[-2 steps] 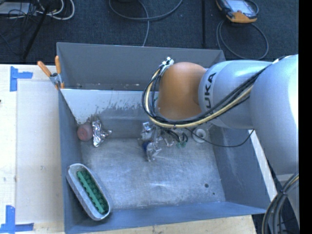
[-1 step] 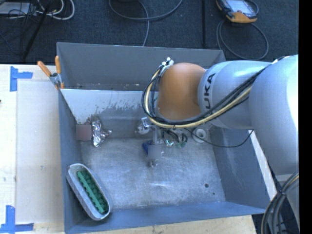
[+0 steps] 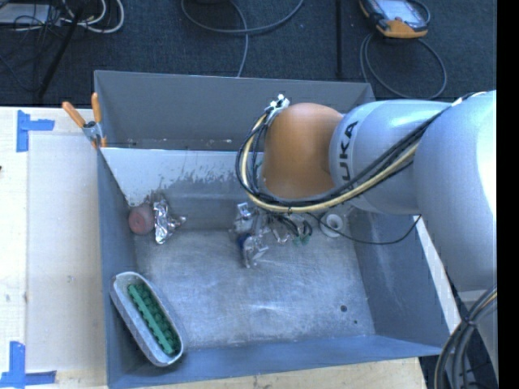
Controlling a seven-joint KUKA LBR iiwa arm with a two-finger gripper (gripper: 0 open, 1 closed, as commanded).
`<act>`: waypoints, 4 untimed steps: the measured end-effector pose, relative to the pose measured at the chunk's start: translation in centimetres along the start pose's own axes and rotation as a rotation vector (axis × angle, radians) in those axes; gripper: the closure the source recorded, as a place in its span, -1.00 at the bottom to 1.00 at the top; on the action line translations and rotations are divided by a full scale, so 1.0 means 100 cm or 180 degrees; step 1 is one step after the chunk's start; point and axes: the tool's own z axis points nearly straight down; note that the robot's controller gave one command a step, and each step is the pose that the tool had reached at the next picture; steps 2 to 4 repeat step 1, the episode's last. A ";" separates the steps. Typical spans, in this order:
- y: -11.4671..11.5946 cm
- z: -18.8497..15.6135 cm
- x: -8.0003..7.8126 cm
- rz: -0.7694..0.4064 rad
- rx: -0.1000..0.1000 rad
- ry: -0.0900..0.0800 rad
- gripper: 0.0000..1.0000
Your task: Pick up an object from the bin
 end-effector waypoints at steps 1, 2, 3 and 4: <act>0.013 -0.187 0.018 -0.0569 0.0008 -0.0021 1.00; 0.013 -0.187 0.018 -0.0569 0.0008 -0.0021 1.00; 0.013 -0.187 0.018 -0.0569 0.0008 -0.0021 1.00; 0.013 -0.187 0.018 -0.0569 0.0008 -0.0021 1.00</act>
Offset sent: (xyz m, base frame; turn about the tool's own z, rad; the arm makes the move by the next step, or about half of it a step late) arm -0.0228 0.0055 0.1820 -0.1791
